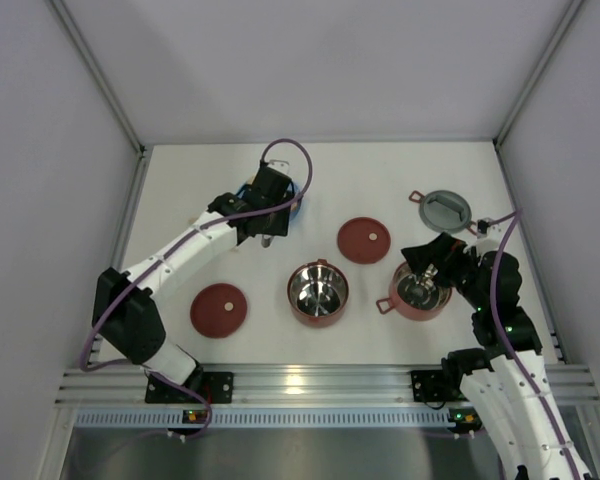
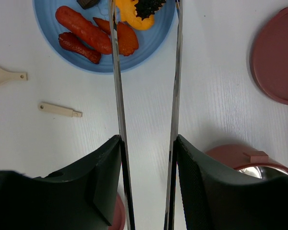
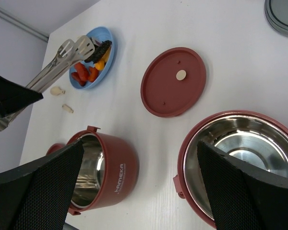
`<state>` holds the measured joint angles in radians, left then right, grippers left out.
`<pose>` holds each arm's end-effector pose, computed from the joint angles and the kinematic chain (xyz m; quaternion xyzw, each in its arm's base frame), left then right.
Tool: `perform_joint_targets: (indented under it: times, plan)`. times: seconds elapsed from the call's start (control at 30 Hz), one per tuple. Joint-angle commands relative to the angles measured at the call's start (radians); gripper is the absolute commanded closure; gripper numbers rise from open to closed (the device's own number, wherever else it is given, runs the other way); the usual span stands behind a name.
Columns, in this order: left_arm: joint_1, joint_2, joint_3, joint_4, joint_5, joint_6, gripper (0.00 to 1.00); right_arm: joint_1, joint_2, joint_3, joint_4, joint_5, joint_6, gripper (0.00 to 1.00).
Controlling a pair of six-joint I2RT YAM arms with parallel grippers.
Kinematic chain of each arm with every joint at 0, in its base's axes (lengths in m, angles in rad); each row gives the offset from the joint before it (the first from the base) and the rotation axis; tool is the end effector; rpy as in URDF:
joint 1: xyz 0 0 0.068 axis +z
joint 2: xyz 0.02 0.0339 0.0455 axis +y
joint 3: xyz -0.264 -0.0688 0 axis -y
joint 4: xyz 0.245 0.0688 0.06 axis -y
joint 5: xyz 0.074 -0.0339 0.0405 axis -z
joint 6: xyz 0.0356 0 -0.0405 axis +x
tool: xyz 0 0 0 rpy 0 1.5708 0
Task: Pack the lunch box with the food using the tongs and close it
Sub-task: Pick up the fake food from the plate.
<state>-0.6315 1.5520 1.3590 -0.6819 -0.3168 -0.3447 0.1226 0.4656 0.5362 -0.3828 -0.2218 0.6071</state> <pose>0.2778 -0.1895 0.3066 0.0794 0.9265 -0.0269 0.3669 0.1258 0.0234 0.2758 0.1295 0.7956 0.2923 0.5145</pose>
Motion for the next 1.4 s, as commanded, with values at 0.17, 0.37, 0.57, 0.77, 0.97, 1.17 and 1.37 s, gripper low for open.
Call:
perform_joint_targets:
  times: [0.17, 0.37, 0.57, 0.77, 0.97, 1.17, 1.37]
  plan:
    - [0.029, 0.043, 0.017, 0.082, 0.058, 0.032, 0.48, -0.014, -0.004, -0.008, 0.058, -0.005, 0.011, 0.01]
    - [0.038, 0.078, 0.022, 0.097, 0.065, 0.033, 0.48, -0.012, -0.002, -0.010, 0.056, -0.004, 0.008, 0.01]
    - [0.046, 0.112, 0.034, 0.105, 0.067, 0.027, 0.49, -0.011, 0.004, -0.016, 0.059, -0.001, 0.006, 0.01]
    - [0.046, 0.122, 0.046, 0.105, 0.058, 0.019, 0.51, -0.014, 0.005, -0.022, 0.059, 0.001, 0.005, 0.00]
    - [0.046, 0.109, 0.054, 0.090, 0.051, 0.016, 0.58, -0.014, 0.005, -0.024, 0.059, 0.002, 0.002, 0.01]
    - [0.046, 0.071, 0.068, 0.064, 0.053, 0.015, 0.68, -0.012, 0.004, -0.024, 0.058, -0.001, 0.005, 0.01]
    - [0.042, 0.010, 0.091, 0.024, 0.062, 0.012, 0.75, -0.012, 0.004, -0.016, 0.053, 0.001, 0.005, 0.01]
